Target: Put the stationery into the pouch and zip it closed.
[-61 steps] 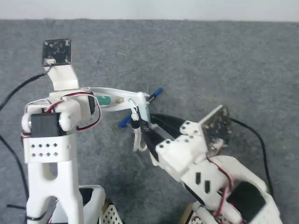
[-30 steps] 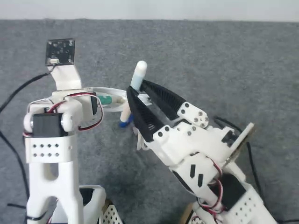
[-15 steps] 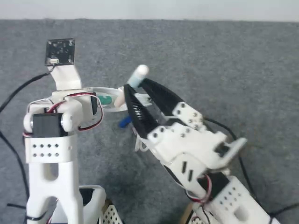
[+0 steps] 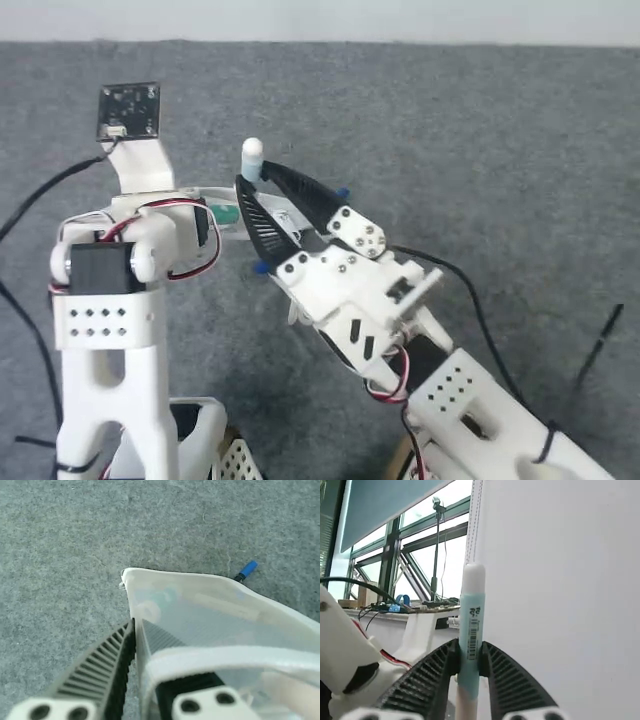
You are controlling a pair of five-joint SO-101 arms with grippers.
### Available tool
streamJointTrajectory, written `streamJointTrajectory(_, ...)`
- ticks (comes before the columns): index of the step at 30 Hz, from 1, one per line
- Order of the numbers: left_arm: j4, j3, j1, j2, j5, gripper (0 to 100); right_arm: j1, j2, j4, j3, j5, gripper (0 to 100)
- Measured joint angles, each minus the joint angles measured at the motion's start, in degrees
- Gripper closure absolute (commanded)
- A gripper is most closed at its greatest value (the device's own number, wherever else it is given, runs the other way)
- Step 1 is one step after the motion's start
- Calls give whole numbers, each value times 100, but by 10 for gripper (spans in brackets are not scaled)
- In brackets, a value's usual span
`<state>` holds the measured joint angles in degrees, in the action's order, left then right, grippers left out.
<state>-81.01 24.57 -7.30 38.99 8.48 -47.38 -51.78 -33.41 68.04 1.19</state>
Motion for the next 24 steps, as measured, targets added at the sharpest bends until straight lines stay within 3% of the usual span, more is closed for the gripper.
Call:
streamJointTrajectory(7, 0, 0, 0, 0, 0, 988, 0, 158, 369, 44, 220, 820)
streamJointTrajectory(17, 0, 0, 0, 0, 0, 988, 0, 114, 1125, 53, 246, 854)
streamJointTrajectory(24, 9, 0, 0, 0, 0, 988, -70, -1292, 2567, 53, 246, 857)
